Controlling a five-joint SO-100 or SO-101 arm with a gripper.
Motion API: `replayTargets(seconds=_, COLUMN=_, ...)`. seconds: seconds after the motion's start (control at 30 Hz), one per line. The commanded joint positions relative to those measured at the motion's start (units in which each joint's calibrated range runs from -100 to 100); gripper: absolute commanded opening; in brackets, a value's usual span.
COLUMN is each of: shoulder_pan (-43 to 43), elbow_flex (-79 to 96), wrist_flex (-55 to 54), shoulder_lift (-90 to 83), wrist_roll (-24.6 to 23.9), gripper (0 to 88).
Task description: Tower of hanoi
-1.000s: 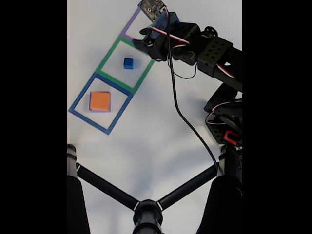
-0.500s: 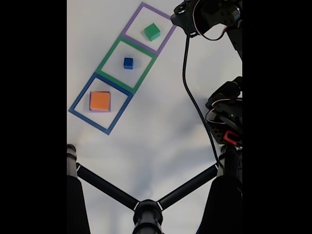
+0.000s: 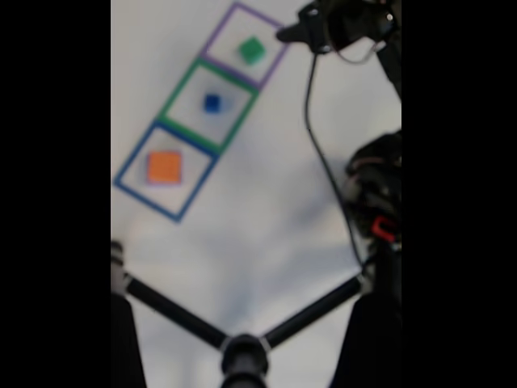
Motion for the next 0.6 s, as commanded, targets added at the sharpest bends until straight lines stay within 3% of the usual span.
replayTargets(seconds=0.0, shoulder_pan=1.76, elbow_flex=9.31, wrist_flex=-10.85, shoulder_lift=-3.43, wrist_roll=0.00, gripper=29.9)
replayTargets(seconds=0.37, shoulder_pan=0.62, elbow_flex=32.57, wrist_flex=-47.59, shoulder_lift=0.90, wrist_roll=0.00, gripper=34.0)
replayTargets(seconds=0.57, shoulder_pan=-0.07, elbow_flex=39.39, wrist_flex=-60.46, shoulder_lift=6.02, wrist_roll=0.00, gripper=33.9)
